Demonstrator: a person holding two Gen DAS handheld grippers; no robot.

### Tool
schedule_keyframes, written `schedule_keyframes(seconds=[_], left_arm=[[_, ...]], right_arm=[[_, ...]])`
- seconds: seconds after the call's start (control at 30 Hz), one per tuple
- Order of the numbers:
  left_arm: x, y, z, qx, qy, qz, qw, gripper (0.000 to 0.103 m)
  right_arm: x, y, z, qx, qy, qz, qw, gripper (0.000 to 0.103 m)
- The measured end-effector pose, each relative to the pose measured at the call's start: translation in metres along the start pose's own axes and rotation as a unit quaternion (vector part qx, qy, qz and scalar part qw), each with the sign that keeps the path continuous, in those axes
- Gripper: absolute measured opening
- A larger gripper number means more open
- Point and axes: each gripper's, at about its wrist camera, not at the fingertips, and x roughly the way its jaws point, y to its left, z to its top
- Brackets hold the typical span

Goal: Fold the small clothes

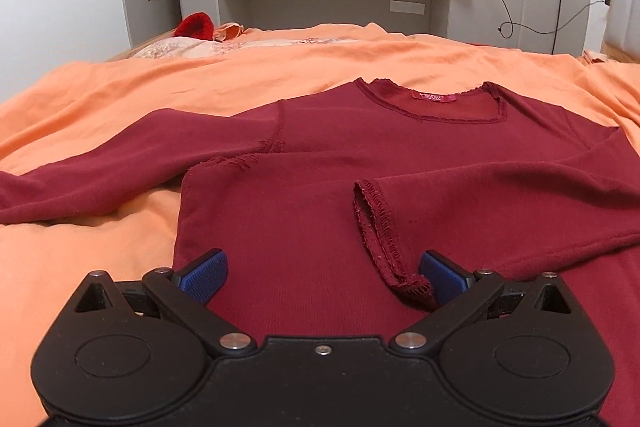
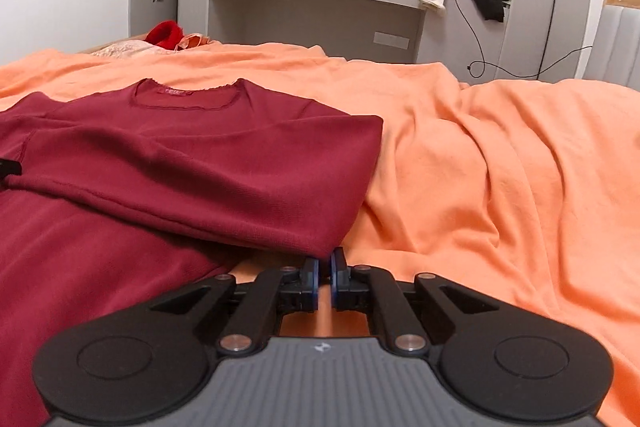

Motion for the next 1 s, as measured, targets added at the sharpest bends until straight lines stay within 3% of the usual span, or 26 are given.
schedule_keyframes(seconds=[0.13, 0.2, 0.23, 0.33, 0.47, 0.67, 0.8, 1.0], left_arm=[[-0.005, 0.006, 0.0, -0.01, -0.006, -0.017, 0.9998, 0.102], [-0.009, 0.013, 0.001, -0.024, -0.01, -0.031, 0.9992, 0.102], [-0.011, 0.017, 0.001, -0.033, -0.013, -0.037, 0.9987, 0.102], [-0.02, 0.033, 0.002, -0.057, -0.027, -0.044, 0.9971, 0.102], [-0.026, 0.062, 0.003, -0.1, -0.039, -0.021, 0.994, 0.102], [-0.029, 0.106, 0.001, -0.173, -0.039, 0.002, 0.9842, 0.102], [-0.03, 0.124, 0.0, -0.197, -0.038, 0.024, 0.9794, 0.102], [-0.029, 0.138, 0.001, -0.204, -0.036, 0.034, 0.9777, 0.102]], right_arm=[[-0.003, -0.005, 0.002, 0.009, 0.001, 0.002, 1.0, 0.013], [-0.007, -0.006, 0.002, 0.009, 0.001, 0.002, 1.0, 0.031], [-0.01, -0.006, 0.002, 0.008, -0.001, 0.002, 1.0, 0.047], [-0.019, -0.008, 0.003, 0.011, -0.01, 0.007, 1.0, 0.063], [-0.029, -0.007, 0.005, 0.023, -0.037, 0.031, 0.999, 0.088], [-0.039, 0.014, 0.014, 0.022, -0.085, 0.104, 0.991, 0.095], [-0.04, 0.045, 0.026, -0.027, -0.103, 0.173, 0.979, 0.095], [-0.022, 0.107, 0.045, -0.118, -0.08, 0.22, 0.965, 0.076]])
